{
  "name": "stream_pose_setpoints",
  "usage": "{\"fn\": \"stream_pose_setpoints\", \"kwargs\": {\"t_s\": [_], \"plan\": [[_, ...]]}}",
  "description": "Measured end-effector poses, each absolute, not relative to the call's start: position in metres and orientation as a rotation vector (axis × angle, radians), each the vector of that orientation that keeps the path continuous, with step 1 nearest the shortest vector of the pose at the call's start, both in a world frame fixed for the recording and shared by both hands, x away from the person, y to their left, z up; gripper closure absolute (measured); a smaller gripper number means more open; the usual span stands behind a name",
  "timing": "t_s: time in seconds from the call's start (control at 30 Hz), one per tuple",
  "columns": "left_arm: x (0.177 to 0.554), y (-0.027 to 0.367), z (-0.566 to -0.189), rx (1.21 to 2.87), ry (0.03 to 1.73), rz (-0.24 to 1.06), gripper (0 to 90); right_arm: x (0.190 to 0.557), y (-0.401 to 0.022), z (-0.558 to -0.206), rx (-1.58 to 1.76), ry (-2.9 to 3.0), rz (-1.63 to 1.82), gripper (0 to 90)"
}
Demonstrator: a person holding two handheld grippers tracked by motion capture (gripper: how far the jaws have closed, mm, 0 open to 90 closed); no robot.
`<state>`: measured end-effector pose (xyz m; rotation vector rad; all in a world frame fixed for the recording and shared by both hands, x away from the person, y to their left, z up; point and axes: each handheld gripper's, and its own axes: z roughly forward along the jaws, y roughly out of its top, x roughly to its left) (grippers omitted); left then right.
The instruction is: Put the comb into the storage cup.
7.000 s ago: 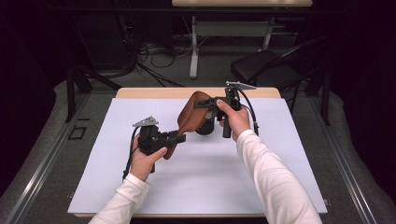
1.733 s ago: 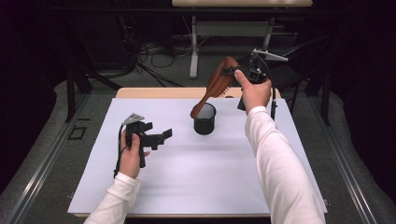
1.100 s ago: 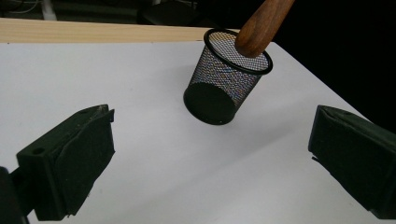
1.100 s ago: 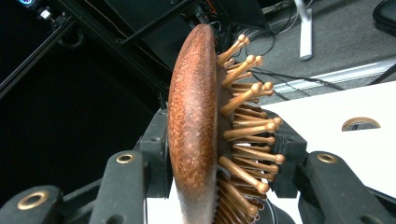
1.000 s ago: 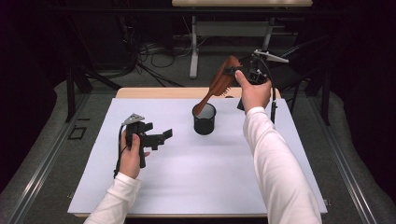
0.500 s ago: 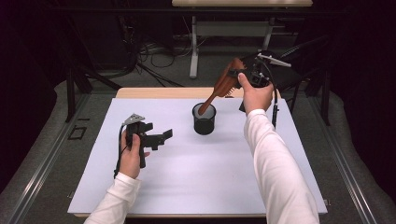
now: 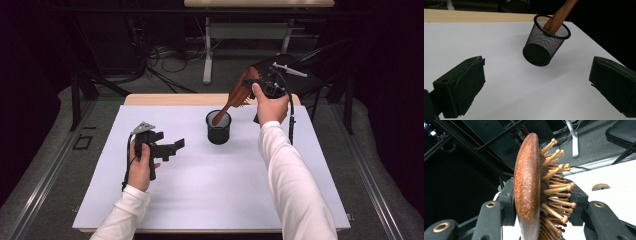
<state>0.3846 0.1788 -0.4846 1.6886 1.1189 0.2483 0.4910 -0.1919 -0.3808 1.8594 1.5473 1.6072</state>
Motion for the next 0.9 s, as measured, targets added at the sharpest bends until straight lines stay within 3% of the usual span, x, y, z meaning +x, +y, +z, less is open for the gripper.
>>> {"fn": "stream_pose_setpoints", "kwargs": {"t_s": [0.9], "plan": [[0.385,0.180,-0.485,1.686,1.120,0.244,0.3,0.493,-0.177,-0.404,1.837,1.550,1.583,50.7]]}}
